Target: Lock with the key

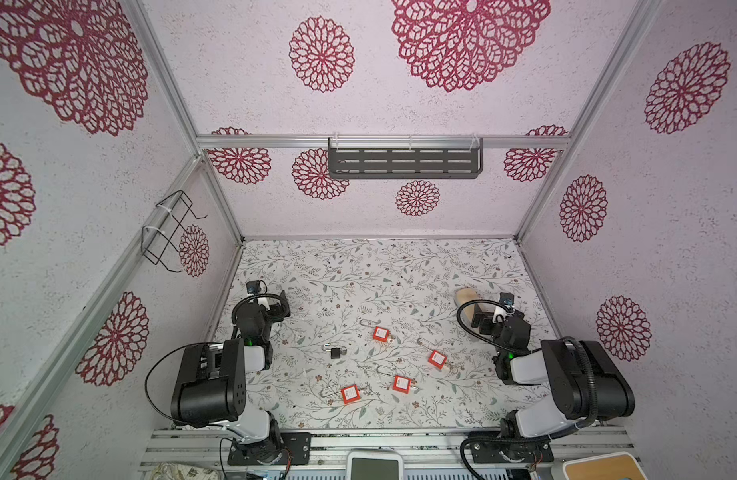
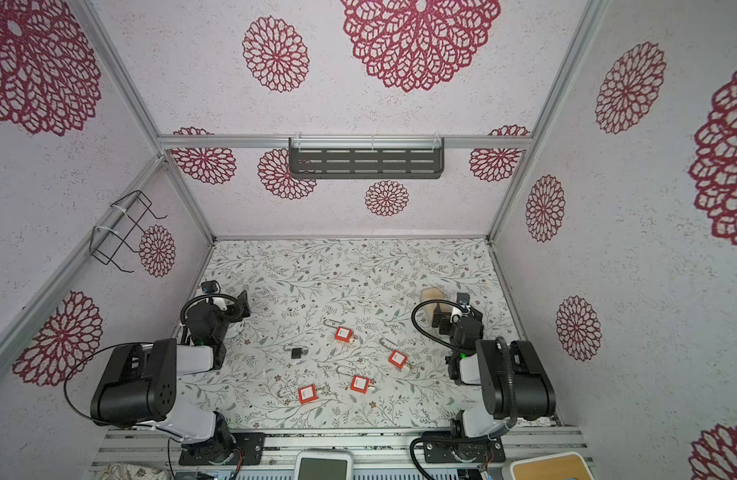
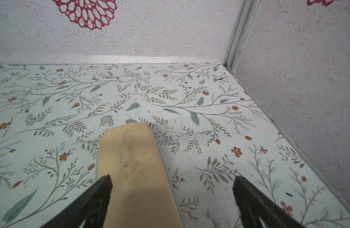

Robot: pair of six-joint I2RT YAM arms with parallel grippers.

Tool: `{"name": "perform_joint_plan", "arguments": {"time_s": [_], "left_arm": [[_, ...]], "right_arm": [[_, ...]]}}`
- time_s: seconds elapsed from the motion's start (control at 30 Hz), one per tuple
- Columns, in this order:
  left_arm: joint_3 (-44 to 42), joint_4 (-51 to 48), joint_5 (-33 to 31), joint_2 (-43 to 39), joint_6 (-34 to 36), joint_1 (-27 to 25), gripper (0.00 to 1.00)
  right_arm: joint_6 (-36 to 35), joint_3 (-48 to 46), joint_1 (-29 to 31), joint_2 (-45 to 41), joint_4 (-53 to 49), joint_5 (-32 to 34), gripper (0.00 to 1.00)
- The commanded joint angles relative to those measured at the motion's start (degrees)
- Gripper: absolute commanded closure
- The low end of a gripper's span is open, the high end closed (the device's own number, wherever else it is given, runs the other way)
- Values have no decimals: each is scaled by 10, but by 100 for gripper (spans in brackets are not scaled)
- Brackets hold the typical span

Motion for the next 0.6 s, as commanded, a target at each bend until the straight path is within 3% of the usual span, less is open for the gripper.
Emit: {"name": "perform_joint_plan", "arguments": {"time_s": [0.0, 0.57], "left_arm": [[8, 2, -3, -5, -1, -2, 3], [10, -1, -3, -4, -2, -2, 3]], "right_arm": [[8, 12, -1, -5, 19, -2, 1], [10, 13, -1, -4, 18, -3, 1]]}}
